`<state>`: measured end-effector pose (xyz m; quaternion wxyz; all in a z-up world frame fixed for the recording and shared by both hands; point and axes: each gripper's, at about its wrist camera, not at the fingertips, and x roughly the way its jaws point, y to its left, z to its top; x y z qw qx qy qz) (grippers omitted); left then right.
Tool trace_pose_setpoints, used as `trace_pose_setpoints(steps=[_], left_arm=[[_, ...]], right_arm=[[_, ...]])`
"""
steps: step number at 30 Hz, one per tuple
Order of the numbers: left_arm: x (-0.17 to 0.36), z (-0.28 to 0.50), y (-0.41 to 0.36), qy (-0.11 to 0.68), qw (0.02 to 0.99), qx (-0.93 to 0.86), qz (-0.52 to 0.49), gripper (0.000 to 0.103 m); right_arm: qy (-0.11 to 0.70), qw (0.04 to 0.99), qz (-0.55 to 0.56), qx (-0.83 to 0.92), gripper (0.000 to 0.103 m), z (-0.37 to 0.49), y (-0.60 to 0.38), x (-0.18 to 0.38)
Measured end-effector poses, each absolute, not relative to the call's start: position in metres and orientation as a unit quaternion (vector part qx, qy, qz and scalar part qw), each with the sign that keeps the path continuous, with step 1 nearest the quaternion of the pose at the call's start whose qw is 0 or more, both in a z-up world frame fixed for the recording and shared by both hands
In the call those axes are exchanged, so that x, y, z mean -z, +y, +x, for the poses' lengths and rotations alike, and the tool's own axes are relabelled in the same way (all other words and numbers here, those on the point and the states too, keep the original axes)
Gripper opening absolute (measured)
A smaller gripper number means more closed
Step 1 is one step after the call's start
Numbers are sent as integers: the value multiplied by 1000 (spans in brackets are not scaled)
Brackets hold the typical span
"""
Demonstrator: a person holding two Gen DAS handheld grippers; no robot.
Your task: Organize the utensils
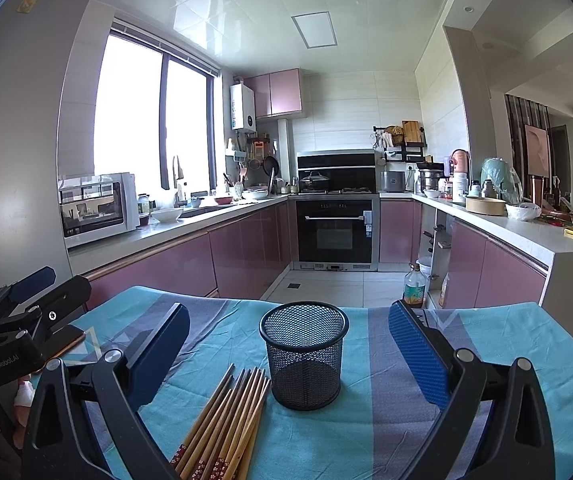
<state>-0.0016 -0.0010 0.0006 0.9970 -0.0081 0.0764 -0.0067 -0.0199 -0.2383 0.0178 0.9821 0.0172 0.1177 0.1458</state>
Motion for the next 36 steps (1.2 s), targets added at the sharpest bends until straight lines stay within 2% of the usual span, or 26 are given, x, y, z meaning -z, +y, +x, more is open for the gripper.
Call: trace_pose_setpoints(steps=[36], left_arm=[[1,-1,-4,78,997,7,-8,97]], right_arm=[[119,981,22,-149,96,-20,-241,-19]])
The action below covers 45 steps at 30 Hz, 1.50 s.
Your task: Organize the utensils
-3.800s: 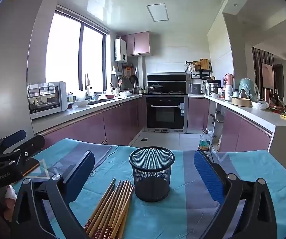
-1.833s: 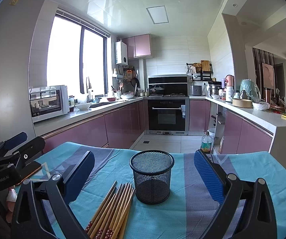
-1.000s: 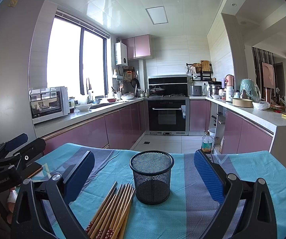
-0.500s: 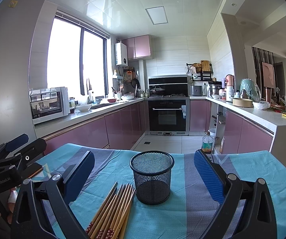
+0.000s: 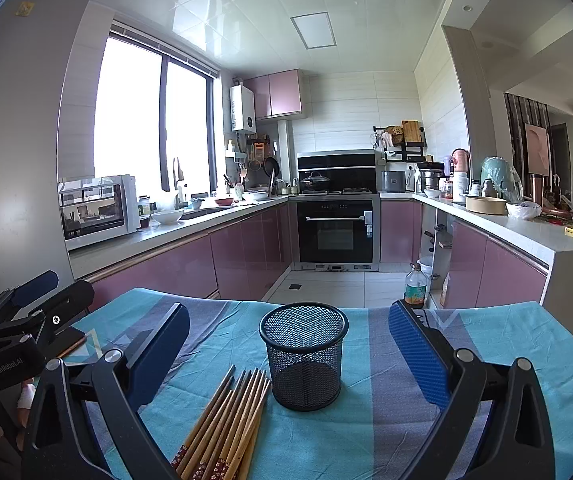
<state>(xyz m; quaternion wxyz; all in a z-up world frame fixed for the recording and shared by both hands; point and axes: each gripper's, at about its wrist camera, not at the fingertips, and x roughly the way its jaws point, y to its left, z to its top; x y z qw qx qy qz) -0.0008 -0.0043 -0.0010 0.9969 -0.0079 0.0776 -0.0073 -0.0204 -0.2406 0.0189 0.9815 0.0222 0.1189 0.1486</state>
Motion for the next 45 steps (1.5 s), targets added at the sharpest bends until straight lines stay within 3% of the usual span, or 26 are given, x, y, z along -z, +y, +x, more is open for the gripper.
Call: trace_pose_setpoints(steps=[22,34,37,45], left_arm=[[14,13,-4,108,994,19,-6,97],[48,47,-10,211,976,43,28,97],[65,57,-14,238,969,42,42,95],[91,85,-15,319,943,97,14,74]], right_arm=[[148,975,26,-166,96,-14,-242,-12],[260,941,-11,-214,96,6,-223,24],[302,925,-24,-232,89,13,-213,39],[375,888,-28,-264,63,26,-196,66]])
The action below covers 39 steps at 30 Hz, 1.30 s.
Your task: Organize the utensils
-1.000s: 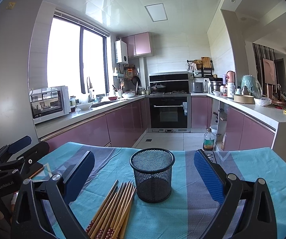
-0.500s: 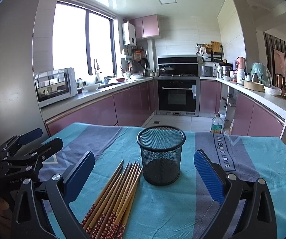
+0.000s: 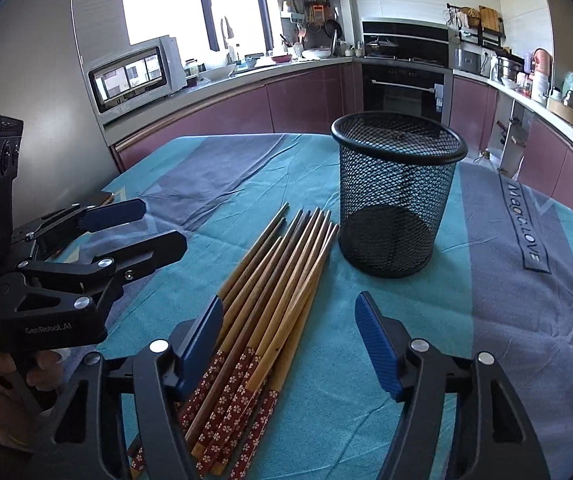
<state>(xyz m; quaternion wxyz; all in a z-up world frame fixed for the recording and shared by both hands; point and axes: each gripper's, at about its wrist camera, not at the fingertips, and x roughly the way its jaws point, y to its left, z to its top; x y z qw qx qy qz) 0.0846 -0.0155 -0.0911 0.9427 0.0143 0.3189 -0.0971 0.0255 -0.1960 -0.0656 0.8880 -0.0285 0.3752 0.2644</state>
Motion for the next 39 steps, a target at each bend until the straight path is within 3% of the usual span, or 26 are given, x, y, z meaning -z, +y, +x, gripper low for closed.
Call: trace_pose_setpoints(steps=[6,10,17,19,21,29,34,39], left_arm=[[112,105,-22,367,924,106,23,66],[121,114,-29,386,914,118,27,60],[126,123,-41,401,905,139,29,56],[128,126,-43,407,901,148,27,53],[130,129,-45,415,896,158,23,42],[133,140,-54,423,888,179,22,37],[135,146,-52,428,882,197,29,26],[133,145,-44,437,876,201,26,25]], right_arm=[[414,871,-5,-264,43,42,-199,75],[429,861,4,-274,40,49,-194,81],[451,849,14,-277,24,62,-192,86],[454,845,26,-281,19,63,-198,87],[459,842,32,-282,13,64,-201,88],[465,840,45,-276,11,69,-212,88],[464,839,44,-279,10,69,-214,89],[465,838,44,-282,10,70,-218,88]])
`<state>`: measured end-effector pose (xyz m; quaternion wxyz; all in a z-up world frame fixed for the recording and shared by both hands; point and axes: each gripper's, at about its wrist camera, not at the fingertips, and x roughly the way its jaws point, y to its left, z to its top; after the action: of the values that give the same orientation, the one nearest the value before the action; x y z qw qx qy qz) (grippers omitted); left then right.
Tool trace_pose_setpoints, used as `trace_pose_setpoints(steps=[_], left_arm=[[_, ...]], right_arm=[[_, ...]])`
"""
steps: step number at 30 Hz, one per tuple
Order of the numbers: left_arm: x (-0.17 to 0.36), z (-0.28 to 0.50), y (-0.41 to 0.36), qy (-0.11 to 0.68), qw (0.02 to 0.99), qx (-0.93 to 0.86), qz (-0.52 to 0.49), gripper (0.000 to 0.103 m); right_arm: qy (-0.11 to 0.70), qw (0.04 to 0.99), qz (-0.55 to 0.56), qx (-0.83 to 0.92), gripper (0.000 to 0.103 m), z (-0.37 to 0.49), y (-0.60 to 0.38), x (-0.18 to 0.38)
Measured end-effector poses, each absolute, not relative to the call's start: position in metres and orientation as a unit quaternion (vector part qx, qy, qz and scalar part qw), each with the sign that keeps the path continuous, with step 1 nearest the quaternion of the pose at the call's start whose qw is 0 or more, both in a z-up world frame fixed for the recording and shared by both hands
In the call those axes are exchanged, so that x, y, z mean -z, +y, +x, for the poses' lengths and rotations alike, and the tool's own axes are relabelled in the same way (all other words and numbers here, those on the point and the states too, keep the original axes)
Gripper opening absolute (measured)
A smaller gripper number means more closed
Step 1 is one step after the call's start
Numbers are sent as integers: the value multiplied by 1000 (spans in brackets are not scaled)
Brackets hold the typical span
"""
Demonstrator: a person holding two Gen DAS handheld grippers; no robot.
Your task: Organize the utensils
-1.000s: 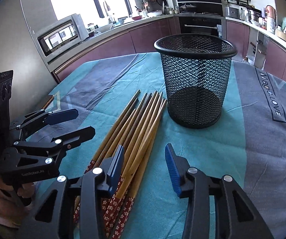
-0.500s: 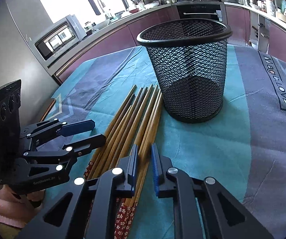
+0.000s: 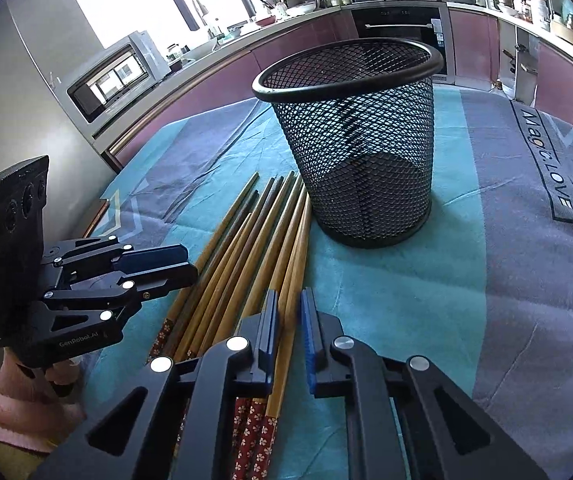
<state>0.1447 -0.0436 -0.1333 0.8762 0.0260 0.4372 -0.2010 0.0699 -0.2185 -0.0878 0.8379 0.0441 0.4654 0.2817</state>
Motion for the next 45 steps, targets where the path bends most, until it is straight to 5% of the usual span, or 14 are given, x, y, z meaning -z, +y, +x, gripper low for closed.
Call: trace_pose_setpoints(steps=[11,14,19,24,45], left_arm=[[134,150,-53,437,877,187,65,33],[134,152,-54,437,879,179,66,30],[133,152,-52,437,884,158,49,10],[126,148,-43,430,890,147,31,8],[-18,99,-10,274,923,266,-42,7]], right_arm=[[464,848,-8,-256,11,73,-208,88],[457,853,-31,-251,12,76,-200,87],[454,854,-23,-254,6,77,-201,87],[437,860,-9,-264,5,68,-209,77],[286,901,75,-316,5,46,-255,-21]])
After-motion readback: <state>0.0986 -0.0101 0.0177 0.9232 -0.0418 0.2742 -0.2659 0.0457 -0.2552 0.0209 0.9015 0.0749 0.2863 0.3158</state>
